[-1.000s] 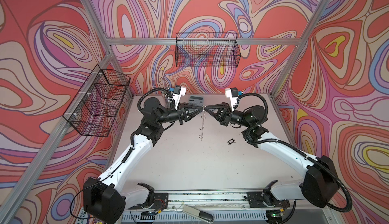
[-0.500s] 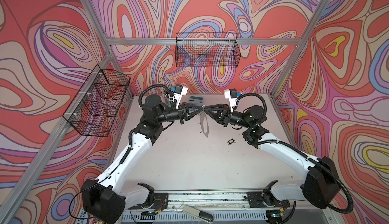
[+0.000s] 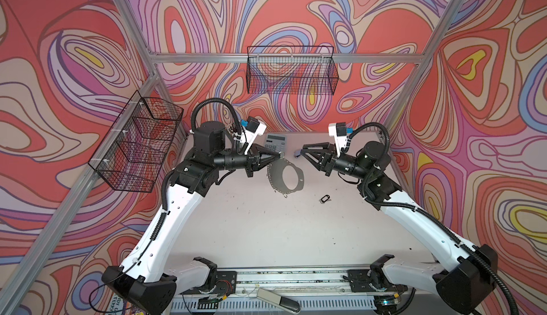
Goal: Attach keys to a key ring
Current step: Pass the keyring.
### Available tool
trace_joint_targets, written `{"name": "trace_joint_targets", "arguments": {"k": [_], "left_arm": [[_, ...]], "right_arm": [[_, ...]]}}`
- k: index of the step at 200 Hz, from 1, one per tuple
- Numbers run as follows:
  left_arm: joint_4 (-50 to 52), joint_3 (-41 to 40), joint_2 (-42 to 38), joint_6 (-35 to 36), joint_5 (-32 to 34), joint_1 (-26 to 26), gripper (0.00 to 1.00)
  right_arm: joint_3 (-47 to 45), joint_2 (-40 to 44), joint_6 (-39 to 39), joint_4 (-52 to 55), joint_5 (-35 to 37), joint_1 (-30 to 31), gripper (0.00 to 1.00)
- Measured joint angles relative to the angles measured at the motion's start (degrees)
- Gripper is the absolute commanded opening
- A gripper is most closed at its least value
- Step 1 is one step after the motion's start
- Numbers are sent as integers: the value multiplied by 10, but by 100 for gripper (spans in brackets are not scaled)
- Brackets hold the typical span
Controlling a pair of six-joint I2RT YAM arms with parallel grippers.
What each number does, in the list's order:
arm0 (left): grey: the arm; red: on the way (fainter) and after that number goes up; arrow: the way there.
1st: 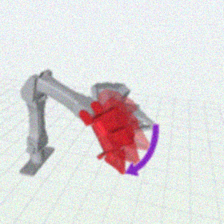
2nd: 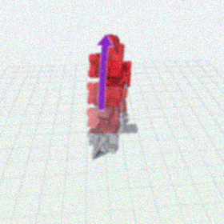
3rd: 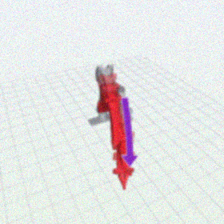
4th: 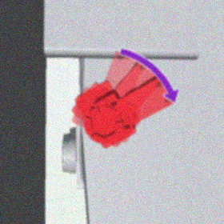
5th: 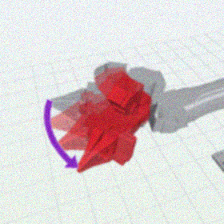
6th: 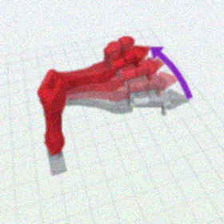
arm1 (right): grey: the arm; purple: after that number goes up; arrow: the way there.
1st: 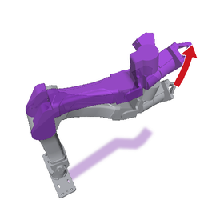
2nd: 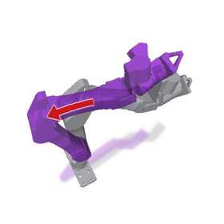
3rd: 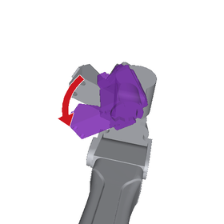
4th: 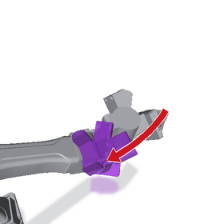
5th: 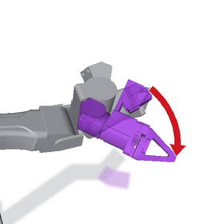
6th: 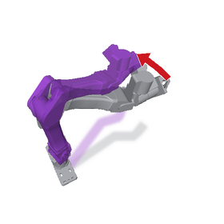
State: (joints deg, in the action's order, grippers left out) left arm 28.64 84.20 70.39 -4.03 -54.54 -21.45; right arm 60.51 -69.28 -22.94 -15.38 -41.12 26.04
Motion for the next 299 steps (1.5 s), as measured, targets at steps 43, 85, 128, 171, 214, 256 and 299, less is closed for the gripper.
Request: {"name": "trace_joint_targets", "arguments": {"k": [43, 85, 128, 171, 214, 256, 299], "left_arm": [[33, 2, 10, 16, 0, 0, 0], [92, 38, 34, 47, 7, 0, 0], [147, 58, 42, 77, 11, -3, 0], [170, 58, 50, 90, 19, -4, 0], [175, 58, 51, 97, 21, -4, 0], [175, 58, 51, 99, 21, -4, 0], [181, 58, 53, 99, 17, -4, 0]], "right_arm": [[23, -9, 16, 19, -16, -1, 29], [56, -41, 42, 44, -55, -1, 26], [119, -101, 76, 81, -122, -1, 25], [143, -134, 104, 126, -170, 17, 25], [156, -137, 143, 172, -199, 39, 20], [158, -139, 171, 214, -213, 43, 19], [176, -141, 180, 230, -213, 54, 15]]}}
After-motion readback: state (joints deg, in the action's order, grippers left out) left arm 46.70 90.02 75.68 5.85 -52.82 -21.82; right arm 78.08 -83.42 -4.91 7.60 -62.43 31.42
